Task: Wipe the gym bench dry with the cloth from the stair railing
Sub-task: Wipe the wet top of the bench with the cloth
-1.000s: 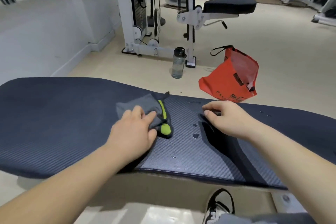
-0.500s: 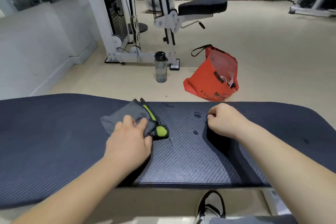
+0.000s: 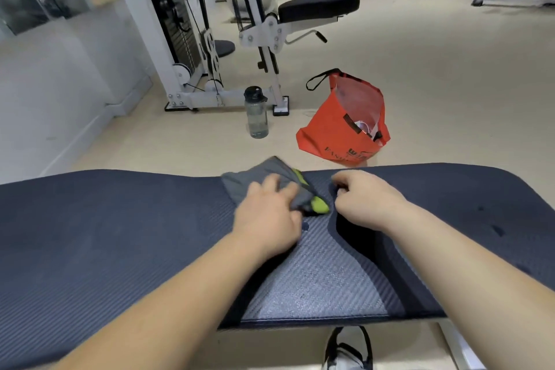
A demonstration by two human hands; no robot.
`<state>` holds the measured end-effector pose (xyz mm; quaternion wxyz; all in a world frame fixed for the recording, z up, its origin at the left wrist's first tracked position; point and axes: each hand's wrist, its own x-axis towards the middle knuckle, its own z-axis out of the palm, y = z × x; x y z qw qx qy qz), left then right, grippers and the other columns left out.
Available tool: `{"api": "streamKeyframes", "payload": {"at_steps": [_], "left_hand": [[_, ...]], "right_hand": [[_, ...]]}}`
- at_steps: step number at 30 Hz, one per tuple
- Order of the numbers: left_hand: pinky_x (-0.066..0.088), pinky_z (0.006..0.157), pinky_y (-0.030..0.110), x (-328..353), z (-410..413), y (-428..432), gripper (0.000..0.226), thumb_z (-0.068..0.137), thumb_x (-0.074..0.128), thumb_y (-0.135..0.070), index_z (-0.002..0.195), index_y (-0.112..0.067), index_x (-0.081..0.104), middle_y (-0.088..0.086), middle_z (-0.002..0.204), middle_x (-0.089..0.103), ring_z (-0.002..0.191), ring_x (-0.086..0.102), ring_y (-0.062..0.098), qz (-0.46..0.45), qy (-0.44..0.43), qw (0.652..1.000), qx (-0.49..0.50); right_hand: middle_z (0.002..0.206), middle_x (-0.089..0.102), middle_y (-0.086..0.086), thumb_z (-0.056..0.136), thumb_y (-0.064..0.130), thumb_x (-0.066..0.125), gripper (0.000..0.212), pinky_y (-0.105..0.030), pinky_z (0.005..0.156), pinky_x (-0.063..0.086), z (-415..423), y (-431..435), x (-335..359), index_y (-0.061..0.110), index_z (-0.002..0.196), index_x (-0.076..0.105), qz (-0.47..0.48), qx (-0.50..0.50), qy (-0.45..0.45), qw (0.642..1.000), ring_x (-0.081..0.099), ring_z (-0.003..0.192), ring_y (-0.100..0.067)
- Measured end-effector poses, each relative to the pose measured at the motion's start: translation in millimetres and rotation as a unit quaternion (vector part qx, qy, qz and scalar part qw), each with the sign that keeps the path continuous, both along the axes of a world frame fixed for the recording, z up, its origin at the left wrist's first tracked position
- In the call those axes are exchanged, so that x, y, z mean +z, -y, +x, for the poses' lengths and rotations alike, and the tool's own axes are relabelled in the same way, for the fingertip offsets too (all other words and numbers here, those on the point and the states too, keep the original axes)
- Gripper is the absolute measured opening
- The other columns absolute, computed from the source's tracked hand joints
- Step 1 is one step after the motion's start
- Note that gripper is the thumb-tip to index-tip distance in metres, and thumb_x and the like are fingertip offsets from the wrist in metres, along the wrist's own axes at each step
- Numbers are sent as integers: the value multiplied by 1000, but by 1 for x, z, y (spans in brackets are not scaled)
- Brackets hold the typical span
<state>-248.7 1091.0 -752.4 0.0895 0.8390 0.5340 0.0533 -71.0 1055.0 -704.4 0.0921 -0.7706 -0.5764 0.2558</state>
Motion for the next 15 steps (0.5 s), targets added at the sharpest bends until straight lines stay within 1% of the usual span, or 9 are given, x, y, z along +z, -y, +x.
{"api": "streamKeyframes", "payload": {"at_steps": [2, 3, 4, 6, 8, 9, 10, 12, 15], "left_hand": [[49, 101, 43, -1, 11, 23, 58, 90, 48, -39, 148, -40, 40, -6, 162, 32, 121, 43, 31, 4, 9, 991, -137], [49, 100, 41, 0, 11, 23, 59, 91, 49, -39, 149, -43, 38, -11, 164, 31, 120, 44, 29, -4, 15, 983, -185], [49, 100, 41, 0, 8, 15, 59, 91, 49, -40, 149, -46, 38, -14, 164, 30, 119, 45, 27, -12, 13, 979, -203], [48, 103, 41, -1, 2, -7, 58, 91, 48, -40, 148, -49, 39, -18, 164, 31, 123, 46, 28, -18, 5, 987, -161], [48, 104, 42, -3, 2, -19, 57, 93, 48, -39, 149, -46, 40, -15, 164, 32, 125, 44, 31, -16, 8, 998, -52], [48, 102, 42, -2, 8, -16, 57, 94, 47, -38, 150, -43, 40, -13, 165, 33, 125, 43, 32, -15, 9, 1000, -11], [48, 101, 42, 0, 15, -8, 57, 94, 47, -37, 151, -40, 38, -11, 165, 32, 124, 42, 33, -14, 9, 1000, 5], [49, 100, 41, 1, 20, 22, 59, 93, 45, -38, 152, -38, 35, -10, 167, 27, 123, 41, 33, -12, 5, 999, -31], [51, 98, 40, 2, -8, 60, 64, 91, 42, -44, 154, -44, 27, -17, 168, 21, 121, 41, 27, -9, 2, 988, -153]], "right_hand": [[133, 68, -3, 87, 16, 45, 47, -46, 105, 49, 6, -1, -1, 30, 128, 64, 41, -39, -45, 997, 58, 128, -30], [136, 67, -4, 88, 15, 44, 51, -47, 107, 48, 9, -1, -2, 30, 133, 62, 59, -57, -64, 995, 58, 128, -30], [138, 66, -4, 88, 15, 44, 53, -46, 108, 47, 11, -1, -3, 29, 136, 61, 74, -68, -78, 992, 57, 129, -29], [144, 62, -3, 90, 15, 44, 55, -42, 109, 46, 14, 1, -4, 26, 141, 59, 88, -77, -92, 989, 55, 132, -27], [145, 61, -2, 92, 13, 44, 53, -38, 110, 45, 16, 3, -7, 24, 142, 59, 97, -77, -99, 987, 54, 134, -25], [144, 62, -2, 94, 13, 44, 50, -35, 108, 44, 17, 4, -7, 23, 140, 61, 102, -76, -103, 987, 55, 133, -24], [141, 63, -3, 95, 12, 44, 47, -30, 104, 43, 18, 4, -8, 21, 137, 64, 108, -72, -106, 986, 56, 131, -23], [133, 68, -4, 96, 10, 46, 41, -25, 96, 41, 18, 3, -10, 19, 129, 69, 115, -58, -111, 985, 59, 126, -22], [125, 72, -3, 97, 10, 46, 38, -24, 90, 42, 16, 2, -12, 19, 122, 73, 112, -35, -112, 987, 63, 116, -21]]}}
